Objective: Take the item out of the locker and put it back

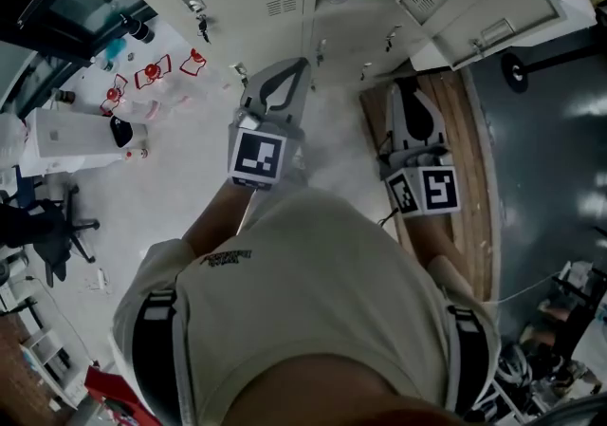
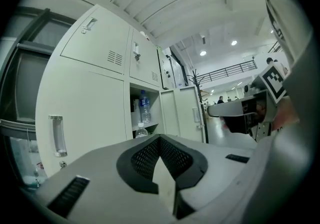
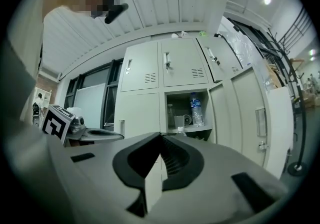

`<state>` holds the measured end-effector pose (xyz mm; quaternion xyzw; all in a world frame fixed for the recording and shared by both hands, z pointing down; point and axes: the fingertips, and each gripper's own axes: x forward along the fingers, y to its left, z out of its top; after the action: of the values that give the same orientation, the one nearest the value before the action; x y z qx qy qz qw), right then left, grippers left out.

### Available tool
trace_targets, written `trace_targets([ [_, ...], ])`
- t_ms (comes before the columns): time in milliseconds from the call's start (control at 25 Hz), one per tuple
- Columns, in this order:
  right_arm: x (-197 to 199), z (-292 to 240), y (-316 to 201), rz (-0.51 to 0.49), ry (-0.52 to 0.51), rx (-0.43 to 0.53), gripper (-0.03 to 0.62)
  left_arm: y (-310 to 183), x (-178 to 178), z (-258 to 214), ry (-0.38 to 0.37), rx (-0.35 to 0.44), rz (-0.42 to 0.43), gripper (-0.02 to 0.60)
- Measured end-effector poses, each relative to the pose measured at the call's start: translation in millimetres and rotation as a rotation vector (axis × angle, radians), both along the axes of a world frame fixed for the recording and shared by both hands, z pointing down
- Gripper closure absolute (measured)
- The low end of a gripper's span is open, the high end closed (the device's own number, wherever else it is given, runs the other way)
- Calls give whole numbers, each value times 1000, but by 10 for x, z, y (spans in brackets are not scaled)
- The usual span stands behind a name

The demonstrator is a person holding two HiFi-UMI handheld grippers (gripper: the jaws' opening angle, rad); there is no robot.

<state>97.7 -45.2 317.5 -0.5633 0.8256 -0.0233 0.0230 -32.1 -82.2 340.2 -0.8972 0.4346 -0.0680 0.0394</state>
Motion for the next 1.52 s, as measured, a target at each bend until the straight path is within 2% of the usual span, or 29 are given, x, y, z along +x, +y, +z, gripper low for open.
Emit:
trace_targets([
  [440, -141, -90, -668, 34, -11, 25, 589, -641, 67, -174, 50, 34, 74, 568],
  [840, -181, -198, -891, 42, -4, 58, 585, -866, 90, -240, 56, 62, 103, 568],
  [1520, 35, -185, -1091, -60, -12, 27, 585, -964, 352, -236, 55, 26, 25, 568],
])
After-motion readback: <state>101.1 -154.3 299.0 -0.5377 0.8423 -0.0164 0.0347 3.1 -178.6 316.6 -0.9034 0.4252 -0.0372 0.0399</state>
